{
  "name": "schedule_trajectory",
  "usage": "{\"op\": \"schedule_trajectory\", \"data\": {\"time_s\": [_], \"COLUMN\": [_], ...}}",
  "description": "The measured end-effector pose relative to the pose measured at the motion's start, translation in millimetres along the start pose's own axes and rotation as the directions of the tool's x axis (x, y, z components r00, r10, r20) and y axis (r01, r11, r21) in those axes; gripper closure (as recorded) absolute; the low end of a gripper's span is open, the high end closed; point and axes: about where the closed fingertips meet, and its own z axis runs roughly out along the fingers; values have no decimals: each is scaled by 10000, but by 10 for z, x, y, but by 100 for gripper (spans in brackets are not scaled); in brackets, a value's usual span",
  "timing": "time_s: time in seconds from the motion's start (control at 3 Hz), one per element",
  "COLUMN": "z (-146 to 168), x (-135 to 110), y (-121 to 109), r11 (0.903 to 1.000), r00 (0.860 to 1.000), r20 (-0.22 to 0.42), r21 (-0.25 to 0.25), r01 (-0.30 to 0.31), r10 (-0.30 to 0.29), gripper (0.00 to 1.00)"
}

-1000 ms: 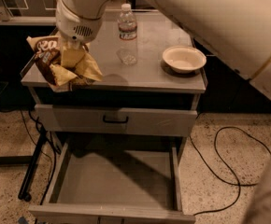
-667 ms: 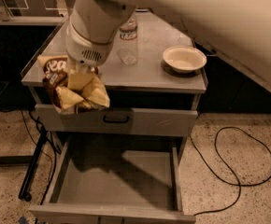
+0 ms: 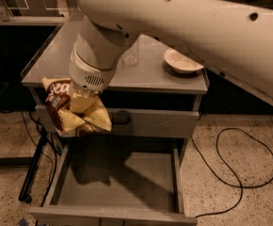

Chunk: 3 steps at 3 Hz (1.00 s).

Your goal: Place brown chip bag into middle drawer

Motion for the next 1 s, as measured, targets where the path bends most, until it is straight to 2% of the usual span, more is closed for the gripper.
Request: {"op": "schedule_trajectory", "data": {"time_s": [0.33, 0.67, 1.0], "z": [427, 808, 1149], "x": [137, 300, 429], "y": [150, 253, 381], "r11": [9963, 9892, 9776], "r00": [9979, 9926, 9845], "r20": [411, 591, 733], "r21": [-709, -1077, -1505], "r01": [-477, -996, -1470], "r10": [507, 1064, 1593], "gripper": [100, 100, 100]}}
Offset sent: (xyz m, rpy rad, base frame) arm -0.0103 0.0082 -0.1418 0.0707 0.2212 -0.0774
